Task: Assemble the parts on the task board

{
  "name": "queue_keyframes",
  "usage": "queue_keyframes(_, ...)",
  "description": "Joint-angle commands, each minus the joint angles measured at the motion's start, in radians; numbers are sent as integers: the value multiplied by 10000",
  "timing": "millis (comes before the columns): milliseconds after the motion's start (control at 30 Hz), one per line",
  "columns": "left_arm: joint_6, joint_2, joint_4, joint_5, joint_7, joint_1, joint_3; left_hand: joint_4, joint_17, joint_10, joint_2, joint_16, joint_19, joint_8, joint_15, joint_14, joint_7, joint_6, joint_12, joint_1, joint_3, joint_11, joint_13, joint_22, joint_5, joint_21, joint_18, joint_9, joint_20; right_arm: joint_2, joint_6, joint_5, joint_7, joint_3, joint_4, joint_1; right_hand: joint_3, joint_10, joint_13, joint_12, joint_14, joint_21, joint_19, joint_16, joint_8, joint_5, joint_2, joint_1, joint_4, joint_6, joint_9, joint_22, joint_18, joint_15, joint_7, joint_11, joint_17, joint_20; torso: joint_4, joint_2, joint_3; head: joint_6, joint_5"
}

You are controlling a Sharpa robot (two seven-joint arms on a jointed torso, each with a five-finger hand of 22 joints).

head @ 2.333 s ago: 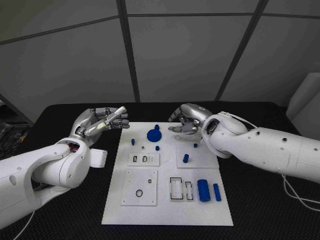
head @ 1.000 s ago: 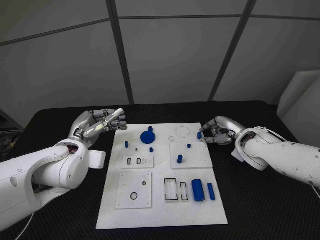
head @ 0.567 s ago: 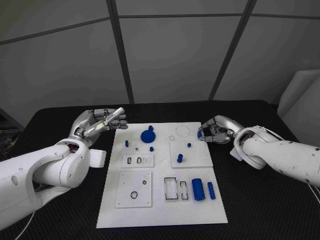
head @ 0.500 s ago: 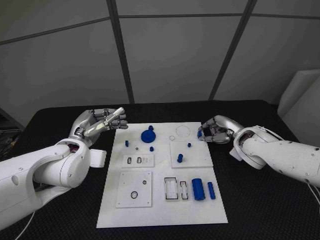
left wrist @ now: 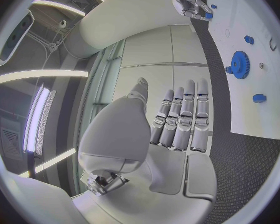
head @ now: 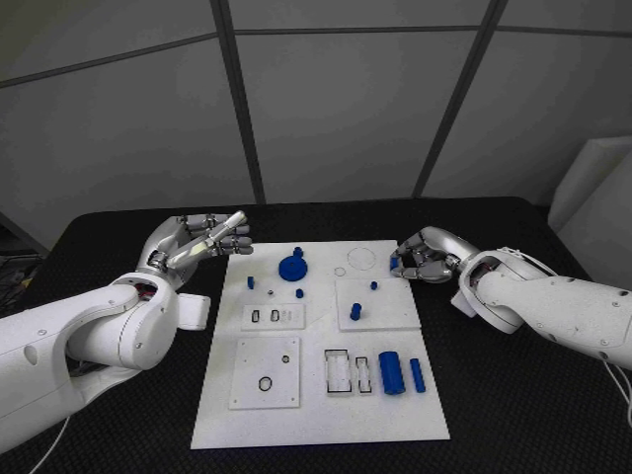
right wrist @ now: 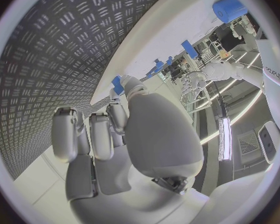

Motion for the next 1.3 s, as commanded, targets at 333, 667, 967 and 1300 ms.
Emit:
queue_keyframes(333, 86, 1, 7, -28, -29, 8, 8, -46, 20, -13, 165, -78, -37, -95, 54, -21, 75, -7, -72, 16, -28, 64, -9, 14, -24, 47, -46, -11, 66, -5, -83, 78, 86, 6, 46, 12, 294, 101, 116, 99, 792, 78, 89, 67, 325, -134, 373, 167, -168, 611, 127, 922, -46, -267, -273, -207, 1375, -198, 7, -11, -4, -4, -14)
queue_keyframes(667, 95, -24, -16, -28, -47, -7, 8, -56, 23, -21, 172, -87, -41, -105, 56, -20, 79, -14, -83, 24, -30, 67, -10, 14, -25, 49, -46, -11, 68, -185, -735, 833, -12, 16, 732, 14, 589, 159, 199, 148, 809, 124, 159, 101, 363, -22, 516, 306, -327, 652, 158, 1016, -69, -322, -307, -251, 1448, -272, -39, -22, 23, -7, 72)
queue_keyframes(967, 110, -37, -60, -28, -83, -14, 8, -72, 28, -31, 178, -99, -47, -118, 58, -19, 83, -22, -97, 36, -33, 71, -11, 14, -27, 51, -46, -12, 70, -317, -777, 691, -1191, 279, 2175, 192, 626, 151, 184, 126, 809, 124, 157, 100, 365, -17, 515, 229, -316, 651, 165, 1016, -70, -321, -301, -244, 1448, -278, -1, -82, -36, -69, 98)
queue_keyframes(1300, 143, 1, -141, -28, -133, -10, 8, -80, 30, -34, 179, -103, -49, -123, 59, -18, 84, -24, -102, 43, -34, 72, -11, 14, -27, 52, -46, -12, 71, 801, -266, -214, -2334, 334, 2665, 370, 643, 123, 130, 66, 797, 138, 179, 72, 373, -79, 500, 84, -268, 659, 176, 1046, -77, -321, -309, -247, 1394, -281, 64, -131, -85, -240, 304)
